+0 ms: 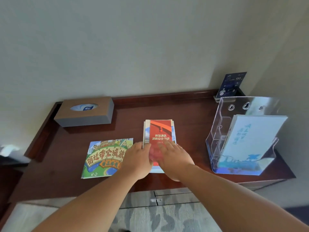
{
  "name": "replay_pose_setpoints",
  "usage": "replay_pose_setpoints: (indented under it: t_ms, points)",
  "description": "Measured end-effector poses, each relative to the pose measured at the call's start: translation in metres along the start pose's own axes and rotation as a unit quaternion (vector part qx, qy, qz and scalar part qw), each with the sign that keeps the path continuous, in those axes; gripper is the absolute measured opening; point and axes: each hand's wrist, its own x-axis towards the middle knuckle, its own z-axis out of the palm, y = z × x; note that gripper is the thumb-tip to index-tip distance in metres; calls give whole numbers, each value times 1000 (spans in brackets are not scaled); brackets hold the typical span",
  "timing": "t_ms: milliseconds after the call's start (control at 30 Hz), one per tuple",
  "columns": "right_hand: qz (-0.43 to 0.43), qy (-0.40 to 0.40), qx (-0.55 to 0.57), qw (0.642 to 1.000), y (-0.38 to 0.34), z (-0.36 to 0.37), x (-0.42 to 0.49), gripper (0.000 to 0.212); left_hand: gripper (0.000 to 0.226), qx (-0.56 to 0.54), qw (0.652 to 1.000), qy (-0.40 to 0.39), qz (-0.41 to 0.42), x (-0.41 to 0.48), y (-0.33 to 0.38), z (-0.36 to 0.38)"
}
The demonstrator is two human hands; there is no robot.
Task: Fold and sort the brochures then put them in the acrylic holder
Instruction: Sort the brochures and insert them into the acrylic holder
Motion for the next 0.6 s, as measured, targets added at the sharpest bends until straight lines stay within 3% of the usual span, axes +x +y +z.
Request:
replay_pose_setpoints:
  t_ms: [200, 367, 467, 600]
  points:
    - [-10, 4, 34, 999, 16, -2, -9, 56, 45, -61, 996, -11, -58, -6, 22, 1]
    - [132, -45, 197, 970, 16, -2, -4, 50, 35, -188, 972, -46, -135, 2, 19, -1]
    - [171, -78, 240, 952, 18, 1, 0, 56, 29, -253, 950, -56, -176, 13, 19, 1]
    - [218, -71, 282, 932, 14, 3, 5, 55, 36, -253, 945, -69, -197, 20, 20, 6]
